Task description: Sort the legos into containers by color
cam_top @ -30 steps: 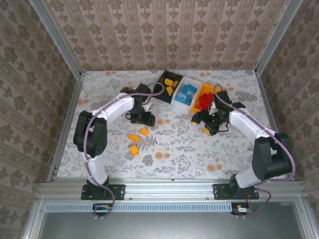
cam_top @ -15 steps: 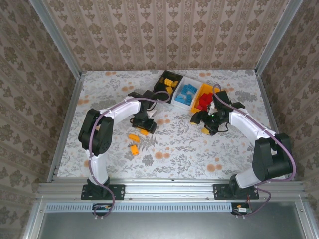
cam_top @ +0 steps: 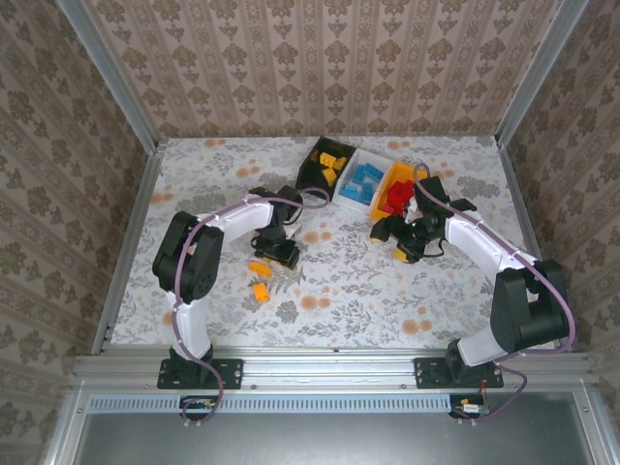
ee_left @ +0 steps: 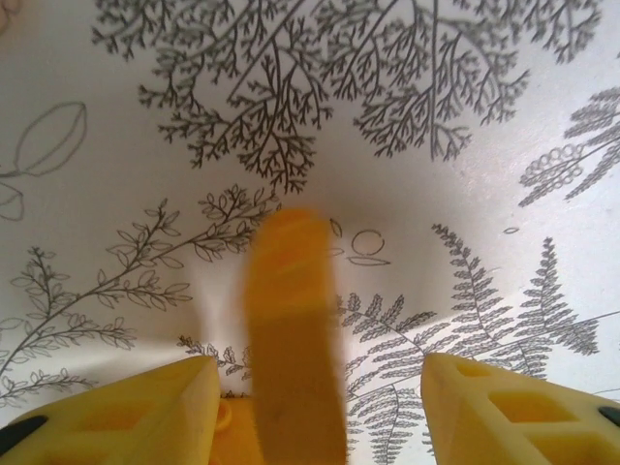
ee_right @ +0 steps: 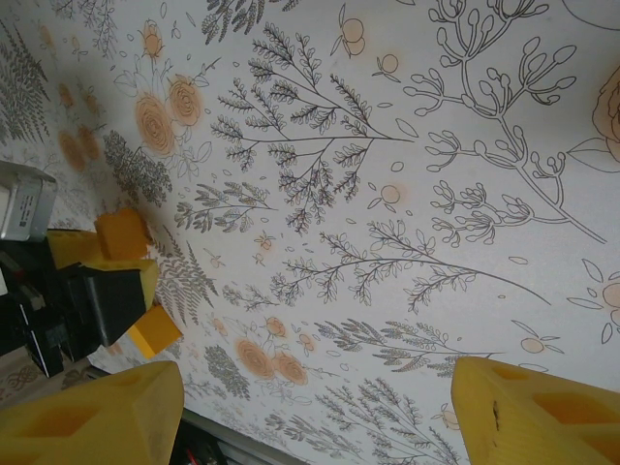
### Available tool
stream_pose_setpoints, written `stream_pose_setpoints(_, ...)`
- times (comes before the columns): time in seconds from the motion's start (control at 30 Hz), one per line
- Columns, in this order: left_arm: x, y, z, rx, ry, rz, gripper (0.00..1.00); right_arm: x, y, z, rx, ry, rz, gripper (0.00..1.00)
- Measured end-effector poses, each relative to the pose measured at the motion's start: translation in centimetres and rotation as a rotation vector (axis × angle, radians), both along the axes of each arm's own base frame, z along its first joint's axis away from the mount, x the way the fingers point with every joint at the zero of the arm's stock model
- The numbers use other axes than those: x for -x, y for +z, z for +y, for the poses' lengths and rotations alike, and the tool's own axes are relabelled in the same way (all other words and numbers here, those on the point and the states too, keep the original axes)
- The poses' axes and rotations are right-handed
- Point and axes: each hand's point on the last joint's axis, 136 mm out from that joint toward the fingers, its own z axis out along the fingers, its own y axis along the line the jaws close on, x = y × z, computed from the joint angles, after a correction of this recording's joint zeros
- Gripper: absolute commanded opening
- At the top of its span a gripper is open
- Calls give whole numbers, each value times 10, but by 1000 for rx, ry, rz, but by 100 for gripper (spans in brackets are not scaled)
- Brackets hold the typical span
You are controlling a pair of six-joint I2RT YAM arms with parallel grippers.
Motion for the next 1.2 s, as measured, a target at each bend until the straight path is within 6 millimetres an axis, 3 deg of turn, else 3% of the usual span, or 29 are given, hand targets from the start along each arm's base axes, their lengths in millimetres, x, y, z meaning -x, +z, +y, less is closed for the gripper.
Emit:
stream_pose_setpoints(0.53,-6,-9,-4,-5,1,7,52,0,0,0,0,0,0,75)
stream_pose_setpoints(0.87,-19,-8,-14,8,-1,-3,38,5,-7,-1,3,-1,18,75)
stream_pose_setpoints(1.2,-18,-8,-13,3,1,4,36,7,-9,-1,2,-7,25,75)
